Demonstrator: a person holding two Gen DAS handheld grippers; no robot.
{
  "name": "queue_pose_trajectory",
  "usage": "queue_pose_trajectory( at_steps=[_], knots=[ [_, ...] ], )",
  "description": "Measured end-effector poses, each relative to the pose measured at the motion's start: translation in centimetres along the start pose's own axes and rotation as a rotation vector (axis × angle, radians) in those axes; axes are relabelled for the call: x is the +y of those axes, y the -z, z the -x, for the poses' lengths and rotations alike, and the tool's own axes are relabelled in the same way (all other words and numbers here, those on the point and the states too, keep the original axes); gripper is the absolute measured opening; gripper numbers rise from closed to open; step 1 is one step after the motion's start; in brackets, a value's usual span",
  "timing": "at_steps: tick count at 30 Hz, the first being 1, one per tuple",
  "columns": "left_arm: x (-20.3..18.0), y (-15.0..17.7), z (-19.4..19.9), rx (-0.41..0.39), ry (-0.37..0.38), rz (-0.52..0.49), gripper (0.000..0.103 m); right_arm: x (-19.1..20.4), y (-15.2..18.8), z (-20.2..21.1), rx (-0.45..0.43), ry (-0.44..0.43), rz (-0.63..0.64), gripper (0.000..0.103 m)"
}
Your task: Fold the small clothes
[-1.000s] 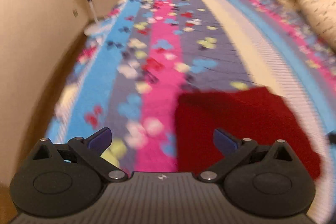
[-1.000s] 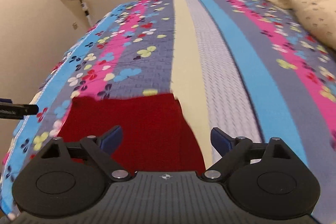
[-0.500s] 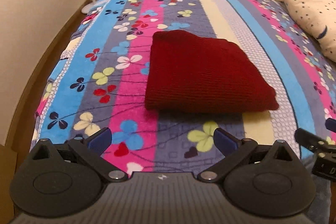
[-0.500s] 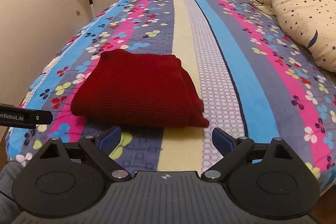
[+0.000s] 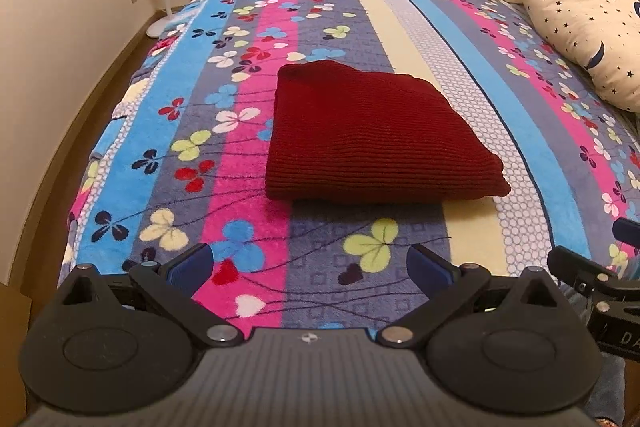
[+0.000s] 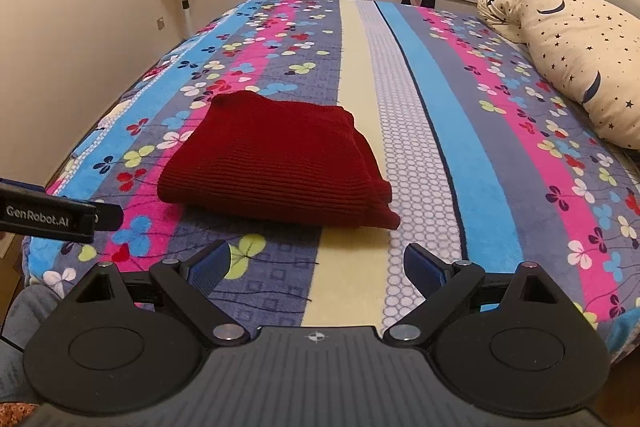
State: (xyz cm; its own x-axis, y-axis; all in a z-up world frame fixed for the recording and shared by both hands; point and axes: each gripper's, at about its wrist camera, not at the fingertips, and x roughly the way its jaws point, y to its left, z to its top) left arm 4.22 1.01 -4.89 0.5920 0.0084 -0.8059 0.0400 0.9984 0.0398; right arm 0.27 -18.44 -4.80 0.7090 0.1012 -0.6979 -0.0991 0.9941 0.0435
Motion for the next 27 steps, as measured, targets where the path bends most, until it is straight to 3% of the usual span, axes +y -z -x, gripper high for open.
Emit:
queue_pose_trajectory(
  at_steps=[27],
  knots=[
    [-0.38, 0.37, -0.21, 0.009, -0.018, -0.027, 0.103, 0.13, 0.17, -0.47, 0.018, -0.005, -0.001, 0.094]
  ],
)
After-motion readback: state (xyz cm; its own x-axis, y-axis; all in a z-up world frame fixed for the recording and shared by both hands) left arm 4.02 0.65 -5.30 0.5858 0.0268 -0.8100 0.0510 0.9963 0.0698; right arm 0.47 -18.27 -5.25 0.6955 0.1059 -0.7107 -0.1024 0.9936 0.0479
